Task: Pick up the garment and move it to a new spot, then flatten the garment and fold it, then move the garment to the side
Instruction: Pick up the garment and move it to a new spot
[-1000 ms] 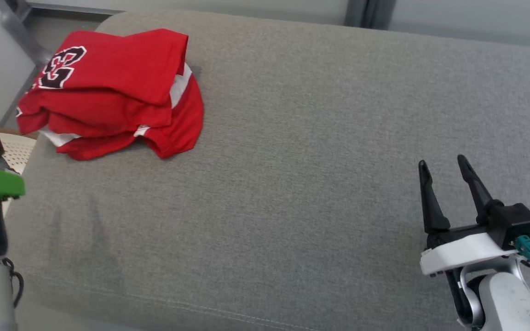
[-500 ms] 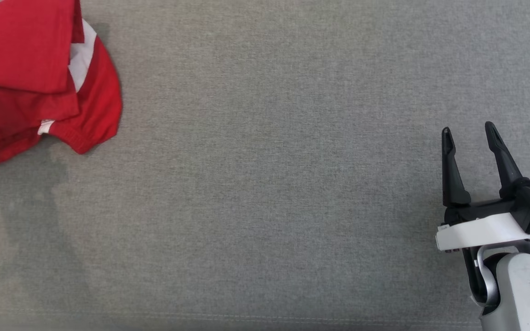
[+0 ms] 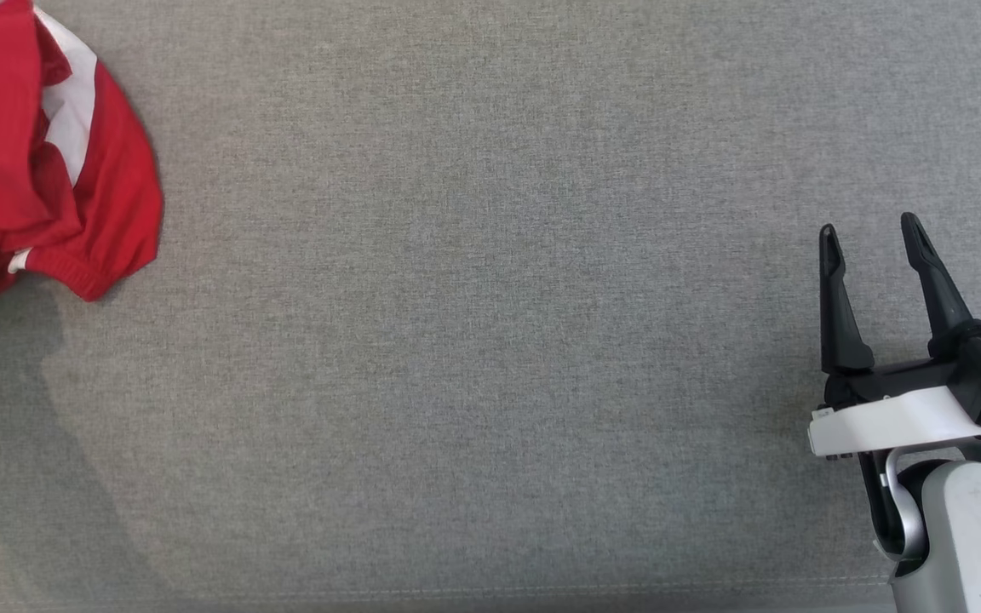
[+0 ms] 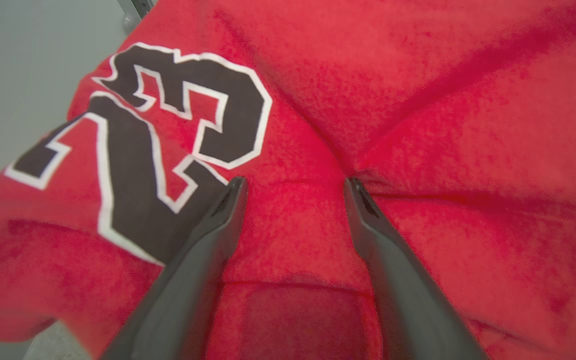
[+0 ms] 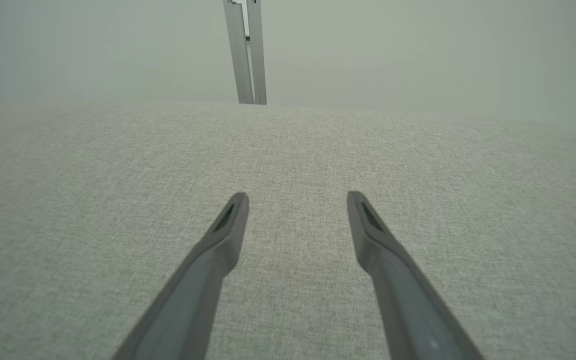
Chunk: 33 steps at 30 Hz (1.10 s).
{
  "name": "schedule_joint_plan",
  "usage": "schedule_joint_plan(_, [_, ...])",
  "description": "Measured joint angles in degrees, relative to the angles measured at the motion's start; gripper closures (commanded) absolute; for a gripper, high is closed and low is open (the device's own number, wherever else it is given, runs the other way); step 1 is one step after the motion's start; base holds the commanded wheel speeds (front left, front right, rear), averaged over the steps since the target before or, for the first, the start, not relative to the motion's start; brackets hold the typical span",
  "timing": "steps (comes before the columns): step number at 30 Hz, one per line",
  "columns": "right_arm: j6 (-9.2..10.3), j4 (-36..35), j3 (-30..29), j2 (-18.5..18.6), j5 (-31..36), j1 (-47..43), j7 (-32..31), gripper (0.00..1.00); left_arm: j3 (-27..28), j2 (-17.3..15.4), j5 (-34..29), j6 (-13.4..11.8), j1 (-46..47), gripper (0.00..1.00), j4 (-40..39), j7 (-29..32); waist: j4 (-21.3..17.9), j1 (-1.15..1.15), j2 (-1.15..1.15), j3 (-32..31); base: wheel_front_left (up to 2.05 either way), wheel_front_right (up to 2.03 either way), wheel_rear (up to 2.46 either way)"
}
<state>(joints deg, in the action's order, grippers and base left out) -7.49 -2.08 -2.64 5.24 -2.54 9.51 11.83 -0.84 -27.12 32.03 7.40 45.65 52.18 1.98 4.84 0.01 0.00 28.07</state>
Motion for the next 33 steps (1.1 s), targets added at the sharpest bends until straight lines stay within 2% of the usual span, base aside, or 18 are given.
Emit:
schedule_joint_plan(1, [0.00, -0.07, 0.04, 0.00, 0.01, -0.01, -0.14, 0.00, -0.46, -0.01, 0.22, 0.00, 0.00, 0.04, 0.58, 0.36, 0.00, 0.00, 0.00, -0.03, 0.00, 0.00, 0.00])
schedule_joint_plan(3, [0.00, -0.11, 0.18, -0.01, 0.01, -0.02, -0.18, 0.00, -1.12, 0.00, 0.80, 0.00, 0.12, 1.00, 1.71, 0.99, -0.03, 0.00, 0.00, -0.10, 0.00, 0.00, 0.00])
schedule_joint_plan(6, [0.00, -0.11, 0.30, -0.04, 0.01, -0.02, -0.33, 0.00, -2.31, -0.01, 1.46, 0.00, 0.24, 1.00, 2.63, 1.44, -0.10, -0.01, 0.00, -0.35, 0.00, 0.00, 0.00])
schedule_joint_plan(10, [0.00, 0.15, 0.31, -0.14, -0.01, -0.08, -0.37, 0.00, -3.08, -0.88, 1.63, 0.00, 1.04, 1.00, 3.78, -0.83, -0.06, -0.01, 0.00, -1.09, 0.00, 0.00, 0.00])
schedule_joint_plan(19, [0.01, 2.44, 1.23, -0.66, -0.88, -0.69, 0.45, 0.00, -4.59, -3.56, -0.05, 0.00, 3.77, 1.00, 2.93, -8.95, 0.23, -0.01, 0.00, -4.40, 0.00, 0.00, 0.00])
schedule_joint_plan(26, [0.00, 5.10, 1.61, -1.22, -1.91, -1.30, 1.49, 0.00, -6.19, -5.08, -3.04, -0.49, 7.29, 1.00, -3.03, -13.79, 0.14, -0.01, 0.00, -8.06, 0.00, 0.00, 0.00])
schedule_joint_plan(33, [0.01, 7.46, 2.03, -1.89, -3.53, -2.22, 2.56, 0.00, -8.31, -5.32, -4.99, -1.66, 10.30, 1.00, -14.83, -14.03, -1.16, -0.01, 0.00, -11.69, 0.00, 0.00, 0.00])
